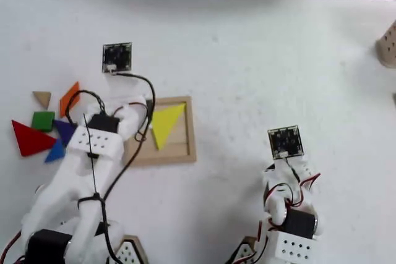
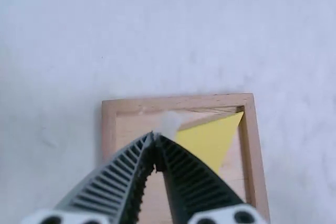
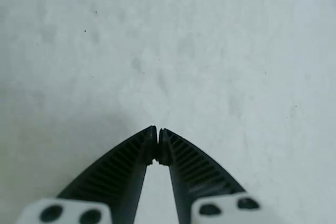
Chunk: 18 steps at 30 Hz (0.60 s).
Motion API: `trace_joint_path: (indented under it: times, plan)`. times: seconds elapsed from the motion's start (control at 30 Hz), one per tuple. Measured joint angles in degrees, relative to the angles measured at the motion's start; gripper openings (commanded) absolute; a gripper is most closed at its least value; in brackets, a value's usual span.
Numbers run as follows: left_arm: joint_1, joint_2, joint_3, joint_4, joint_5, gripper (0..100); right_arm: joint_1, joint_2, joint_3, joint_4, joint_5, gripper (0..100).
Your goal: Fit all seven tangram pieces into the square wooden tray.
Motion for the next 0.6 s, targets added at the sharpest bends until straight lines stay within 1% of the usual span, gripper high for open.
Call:
trace_joint_path:
  times: [0.13,0.23,0.4,0.5,0.6]
  plan:
    - [0.00,2.11,0.26,-1.93,0.00,2,0.00,0.00,0.00,0.00,0.00,1.8]
    - [0.00,10.46,-3.69,-1.58,0.00,2,0.00,0.00,0.00,0.00,0.00,1.8]
    - [-0.53,25.67,-14.77,4.84,0.00,2,0.00,0.00,0.00,0.00,0.00,1.8]
    - [-0.53,28.75,-16.70,6.51,0.00,2,0.00,0.00,0.00,0.18,0.00,1.8]
    - [-0.53,29.10,-16.70,7.03,0.00,2,0.00,0.00,0.00,0.18,0.00,1.8]
